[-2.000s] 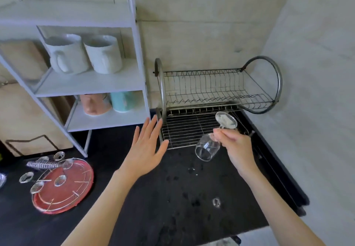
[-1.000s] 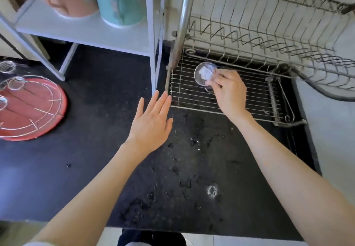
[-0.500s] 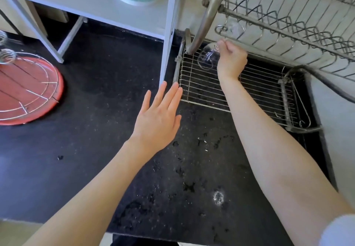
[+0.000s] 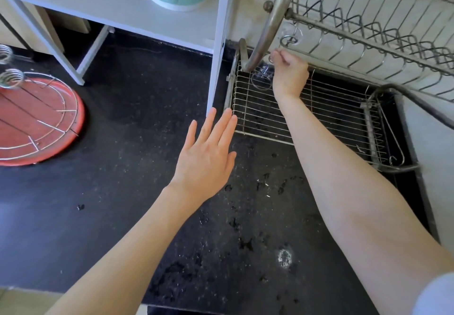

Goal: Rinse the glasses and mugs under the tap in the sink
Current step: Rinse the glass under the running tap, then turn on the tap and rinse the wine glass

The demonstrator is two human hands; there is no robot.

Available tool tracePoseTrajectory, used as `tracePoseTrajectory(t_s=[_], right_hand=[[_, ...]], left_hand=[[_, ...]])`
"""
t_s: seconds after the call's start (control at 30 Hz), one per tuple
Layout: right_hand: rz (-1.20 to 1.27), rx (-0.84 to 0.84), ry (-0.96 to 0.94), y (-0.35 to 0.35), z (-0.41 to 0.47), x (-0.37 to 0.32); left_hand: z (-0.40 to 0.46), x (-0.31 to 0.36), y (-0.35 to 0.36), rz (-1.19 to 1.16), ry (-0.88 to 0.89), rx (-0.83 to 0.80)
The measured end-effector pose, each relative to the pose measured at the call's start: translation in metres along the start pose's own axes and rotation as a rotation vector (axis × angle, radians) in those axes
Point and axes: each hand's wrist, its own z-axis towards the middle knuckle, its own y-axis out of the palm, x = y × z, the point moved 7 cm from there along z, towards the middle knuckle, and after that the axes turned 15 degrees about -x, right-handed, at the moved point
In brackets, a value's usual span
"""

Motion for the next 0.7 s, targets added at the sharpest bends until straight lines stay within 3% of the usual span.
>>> tracePoseTrajectory(t_s=[0.2, 0.47, 0.6, 0.7], right_hand=[[-0.033, -0.116, 0.06, -0.001, -0.008, 0.006], [-0.465, -0.425, -0.048, -0.016, -0.101, -0.014], [-0.651, -0.664, -0.167, -0.018, -0.164, -0.058], [-0.692, -0.755, -0.305, -0.009, -0.192, -0.107]], left_hand=[[-0.001, 0.001, -0.002, 0.025, -0.026, -0.079], [-0.015, 0.007, -0.014, -0.024, -0.038, -0.24], [-0.06, -0.002, -0.041, -0.03, -0.097, -0.182], [-0.114, -0.029, -0.072, -0.108, -0.203, -0.024]])
